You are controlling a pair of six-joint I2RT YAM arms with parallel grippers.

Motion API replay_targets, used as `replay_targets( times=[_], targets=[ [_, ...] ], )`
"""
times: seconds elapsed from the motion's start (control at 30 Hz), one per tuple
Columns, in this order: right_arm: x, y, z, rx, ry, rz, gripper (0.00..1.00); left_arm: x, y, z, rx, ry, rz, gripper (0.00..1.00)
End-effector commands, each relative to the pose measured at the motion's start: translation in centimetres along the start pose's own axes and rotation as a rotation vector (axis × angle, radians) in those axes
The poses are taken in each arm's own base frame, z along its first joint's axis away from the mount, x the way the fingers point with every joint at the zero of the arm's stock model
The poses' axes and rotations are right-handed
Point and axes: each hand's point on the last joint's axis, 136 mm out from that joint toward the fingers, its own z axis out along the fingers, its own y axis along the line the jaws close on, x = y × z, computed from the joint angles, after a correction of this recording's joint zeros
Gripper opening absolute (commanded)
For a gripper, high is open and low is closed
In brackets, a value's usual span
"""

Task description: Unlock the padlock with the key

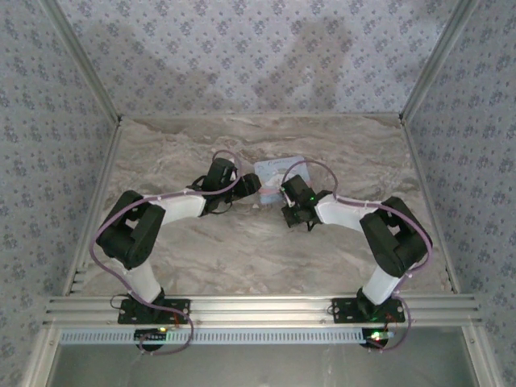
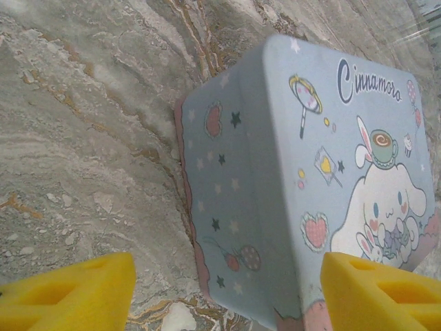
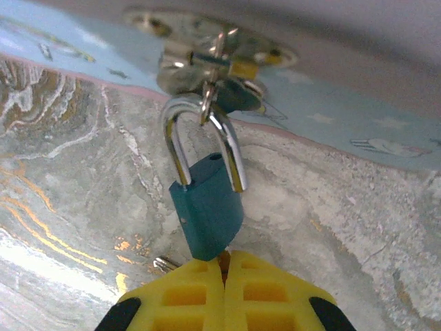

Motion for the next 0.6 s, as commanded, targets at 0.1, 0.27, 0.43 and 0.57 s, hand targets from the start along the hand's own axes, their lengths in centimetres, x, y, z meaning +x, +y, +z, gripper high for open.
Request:
replay_targets(
  times=[0.1,0.27,0.43,0.57],
  targets=[
    [0.1,1.4,-1.0,-0.034,0.005,-0.100,0.00,-1.0,-0.6,-0.1,0.020,-0.017,0.004,0.72],
    [-0.1,3.6,-2.5,-0.068,-0.038,-0.238,0.00,-1.3,-0.2,0.0,0.010,-0.026,0.003,0.72],
    [0.2,5.0,-3.3,-0.116,-0.039,-0.277,0.00,-1.8,0.0,0.1,0.005,-0.034,0.002,0.72],
    [0.2,4.5,-3.2,-0.066,-0.032,-0.310,0.00,-1.9,0.3,0.3,-0.001,-0.035,0.007,0.72]
  ],
)
